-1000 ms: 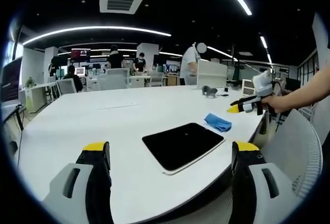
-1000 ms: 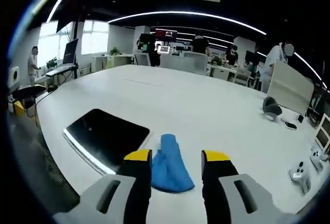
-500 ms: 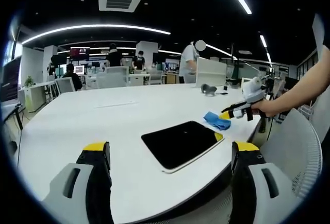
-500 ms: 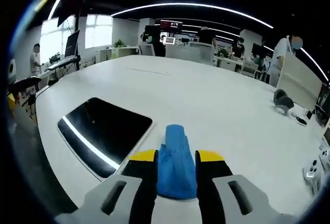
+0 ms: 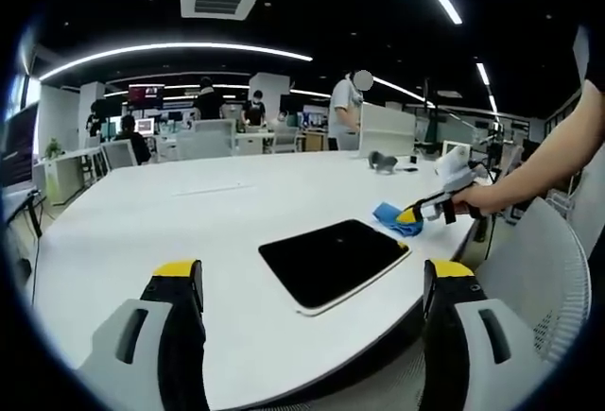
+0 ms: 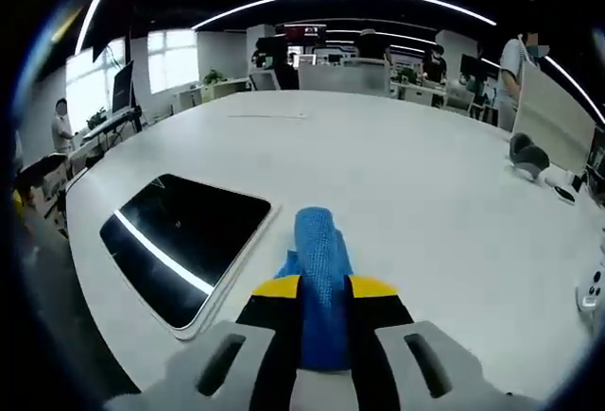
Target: Wipe the mirror surface with the cleaning cloth until all visible marks leave the cleaned area.
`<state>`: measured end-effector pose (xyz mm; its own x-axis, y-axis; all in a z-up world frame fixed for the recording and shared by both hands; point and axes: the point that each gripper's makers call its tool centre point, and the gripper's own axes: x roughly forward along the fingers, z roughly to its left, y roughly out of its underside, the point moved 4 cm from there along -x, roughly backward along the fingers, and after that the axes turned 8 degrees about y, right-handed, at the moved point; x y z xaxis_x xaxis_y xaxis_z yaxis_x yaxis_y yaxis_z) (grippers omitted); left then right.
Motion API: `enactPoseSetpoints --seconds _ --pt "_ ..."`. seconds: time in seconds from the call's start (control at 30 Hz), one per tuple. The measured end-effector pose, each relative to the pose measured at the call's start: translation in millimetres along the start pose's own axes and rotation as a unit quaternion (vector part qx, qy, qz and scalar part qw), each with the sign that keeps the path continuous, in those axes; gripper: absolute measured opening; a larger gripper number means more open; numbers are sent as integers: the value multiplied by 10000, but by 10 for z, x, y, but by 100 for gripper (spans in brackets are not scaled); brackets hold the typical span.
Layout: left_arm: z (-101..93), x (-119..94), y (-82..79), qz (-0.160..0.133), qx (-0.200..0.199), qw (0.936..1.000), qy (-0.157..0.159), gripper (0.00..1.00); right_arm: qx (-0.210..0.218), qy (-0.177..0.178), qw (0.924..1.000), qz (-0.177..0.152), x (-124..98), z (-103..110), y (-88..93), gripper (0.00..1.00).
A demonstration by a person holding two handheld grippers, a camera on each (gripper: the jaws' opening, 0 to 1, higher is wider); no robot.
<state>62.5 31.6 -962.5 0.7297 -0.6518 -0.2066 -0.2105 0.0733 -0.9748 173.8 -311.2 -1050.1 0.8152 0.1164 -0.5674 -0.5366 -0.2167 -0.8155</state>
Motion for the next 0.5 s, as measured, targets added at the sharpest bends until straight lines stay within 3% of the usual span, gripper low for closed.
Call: enactPoseSetpoints --seconds 0.1,0.5 --pt "0 0 3 9 -2 10000 -9 95 -269 4 9995 159 55 18 52 10" --pt "-9 -1 8 23 2 10000 0 93 -189 -80 9998 75 50 -1 54 6"
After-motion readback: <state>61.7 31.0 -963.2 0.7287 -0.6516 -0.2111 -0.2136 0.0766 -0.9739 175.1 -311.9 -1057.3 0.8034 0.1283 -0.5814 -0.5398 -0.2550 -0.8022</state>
